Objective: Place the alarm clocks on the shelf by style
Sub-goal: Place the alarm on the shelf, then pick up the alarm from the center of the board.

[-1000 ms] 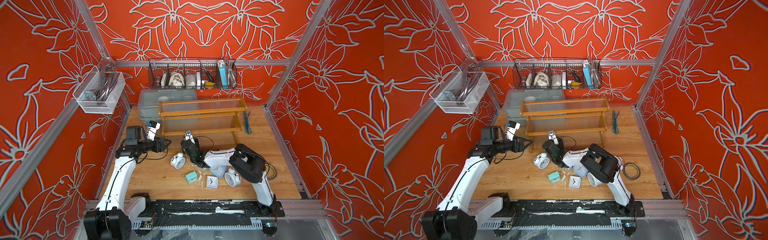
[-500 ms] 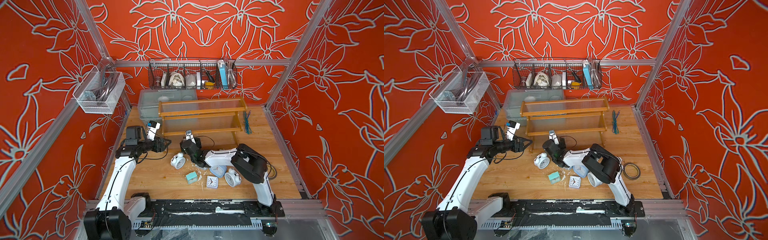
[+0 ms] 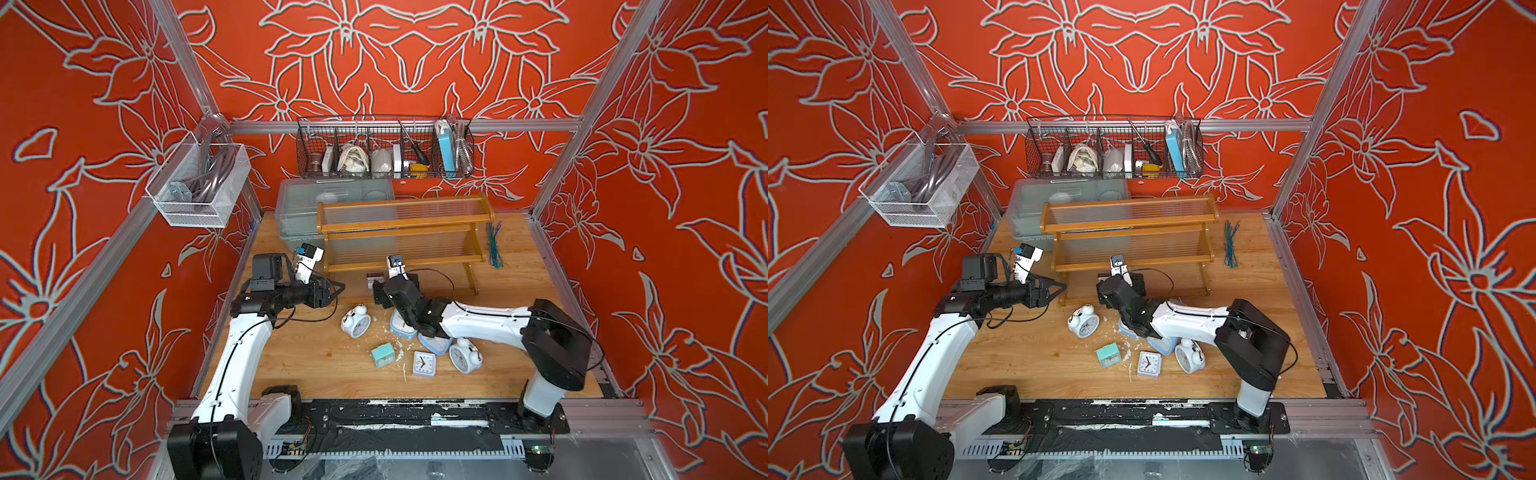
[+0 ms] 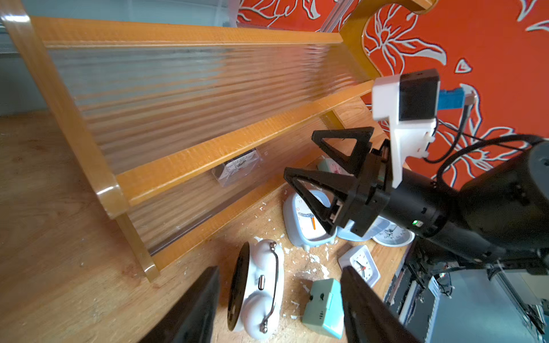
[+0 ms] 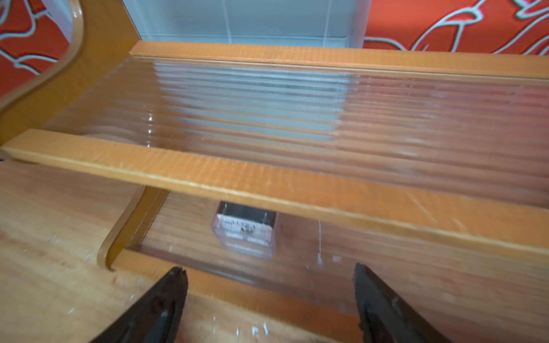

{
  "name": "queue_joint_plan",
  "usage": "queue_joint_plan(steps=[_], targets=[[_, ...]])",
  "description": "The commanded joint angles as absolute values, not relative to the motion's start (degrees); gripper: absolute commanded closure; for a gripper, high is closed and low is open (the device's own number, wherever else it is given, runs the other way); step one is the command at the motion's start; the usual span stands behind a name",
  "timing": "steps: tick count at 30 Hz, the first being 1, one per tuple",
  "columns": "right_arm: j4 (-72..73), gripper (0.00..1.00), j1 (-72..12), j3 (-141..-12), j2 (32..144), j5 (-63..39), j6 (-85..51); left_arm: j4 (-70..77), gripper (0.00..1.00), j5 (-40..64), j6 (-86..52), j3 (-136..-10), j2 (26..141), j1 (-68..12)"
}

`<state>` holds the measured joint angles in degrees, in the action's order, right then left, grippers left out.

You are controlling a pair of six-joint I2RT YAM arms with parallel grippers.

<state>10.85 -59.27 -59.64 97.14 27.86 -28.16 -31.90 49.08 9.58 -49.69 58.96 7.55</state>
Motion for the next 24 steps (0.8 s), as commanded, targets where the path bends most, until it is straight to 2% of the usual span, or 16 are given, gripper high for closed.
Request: queue_joint_plan(steps=[1, 12, 24], targets=[[2.29, 0.11, -59.3, -57.15, 92.9, 22.17, -29.67, -34.49, 0.34, 52.2, 12.02, -50.74, 57.75, 7.35], [-4.86, 0.15, -65.87, -48.74, 81.58, 18.74, -33.84, -34.45, 0.34, 52.67, 13.01, -49.57, 58.26, 4.96], [-3.06, 0.13, -80.72, -47.31, 82.48, 30.62, -40.59, -33.0, 0.35, 51.86, 12.24, -48.34, 58.01, 3.79]])
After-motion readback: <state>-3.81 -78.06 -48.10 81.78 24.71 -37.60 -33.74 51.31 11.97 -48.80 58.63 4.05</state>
